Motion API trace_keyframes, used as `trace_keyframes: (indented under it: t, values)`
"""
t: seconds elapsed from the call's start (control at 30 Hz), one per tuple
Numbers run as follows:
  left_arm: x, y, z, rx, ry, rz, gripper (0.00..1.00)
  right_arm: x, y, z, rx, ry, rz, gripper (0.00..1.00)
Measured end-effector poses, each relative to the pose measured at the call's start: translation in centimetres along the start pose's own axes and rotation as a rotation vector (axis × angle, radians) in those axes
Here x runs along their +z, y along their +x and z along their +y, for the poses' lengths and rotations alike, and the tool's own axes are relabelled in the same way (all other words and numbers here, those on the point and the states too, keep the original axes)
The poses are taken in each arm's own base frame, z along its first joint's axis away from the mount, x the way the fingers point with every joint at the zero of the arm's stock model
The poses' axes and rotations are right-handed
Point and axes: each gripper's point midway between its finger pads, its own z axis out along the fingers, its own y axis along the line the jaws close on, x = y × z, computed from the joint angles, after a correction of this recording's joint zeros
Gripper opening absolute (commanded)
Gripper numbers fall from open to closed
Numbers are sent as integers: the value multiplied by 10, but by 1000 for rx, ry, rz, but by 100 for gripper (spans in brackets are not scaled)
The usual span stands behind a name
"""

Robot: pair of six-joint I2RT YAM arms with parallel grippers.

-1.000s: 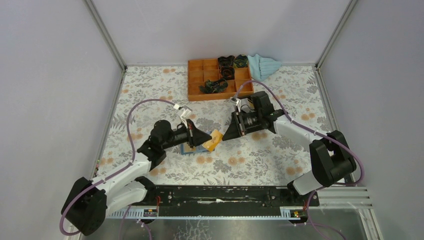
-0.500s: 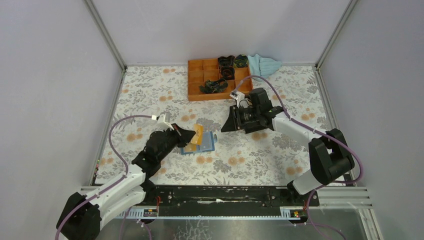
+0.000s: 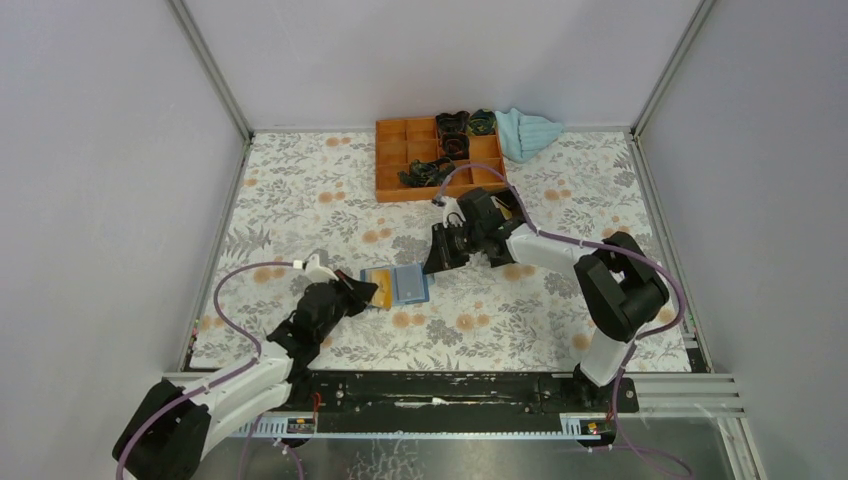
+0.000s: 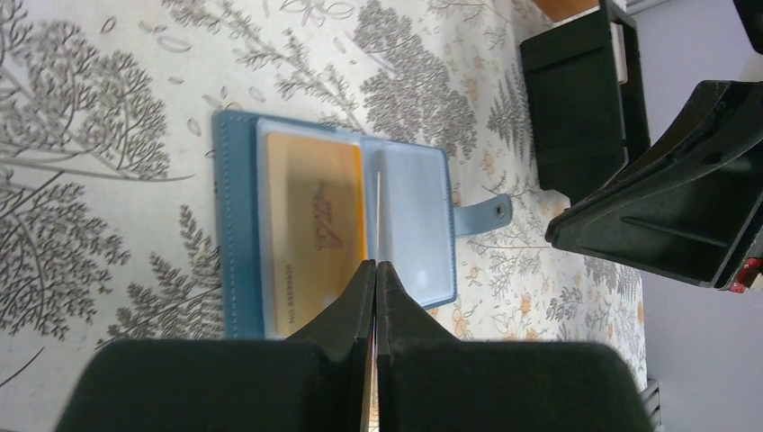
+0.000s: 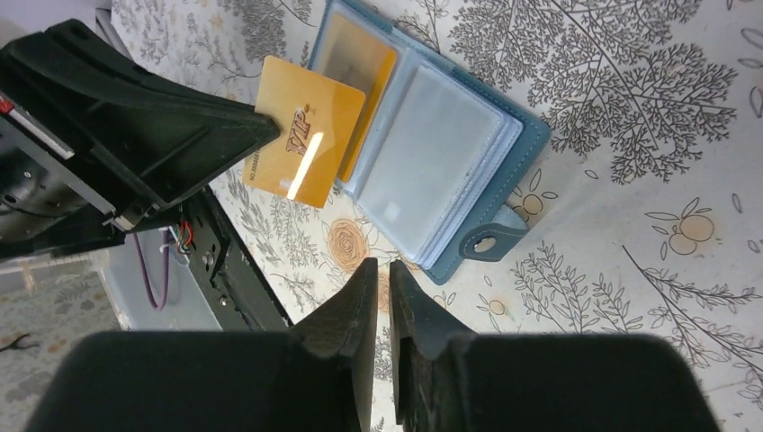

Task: Put the credit cards into the card holder
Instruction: Insert the credit card into the card holder.

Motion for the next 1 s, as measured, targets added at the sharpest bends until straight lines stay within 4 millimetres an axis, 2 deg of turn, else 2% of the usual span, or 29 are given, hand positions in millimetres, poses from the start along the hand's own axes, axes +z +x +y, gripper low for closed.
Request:
trace_keyframes:
  t: [0.13,0.2,0.47,0.73,1.0]
  values:
    - [0,7,11,-28,-16,-2,0,13,2,-5,23,29,11,9]
    - [0,5,11,-41,-13,-13,0,19,0,-4,23,35,12,6]
    - [5,-11,-12,-87,74,-78,0,35,4,-20,51,103,19,0]
    - [10,-8,-11,-96,72,-71,0,37,6,-38,68,188,13,0]
    - [13,-7,-11,-95,72,-70,0,36,7,-47,73,238,7,0]
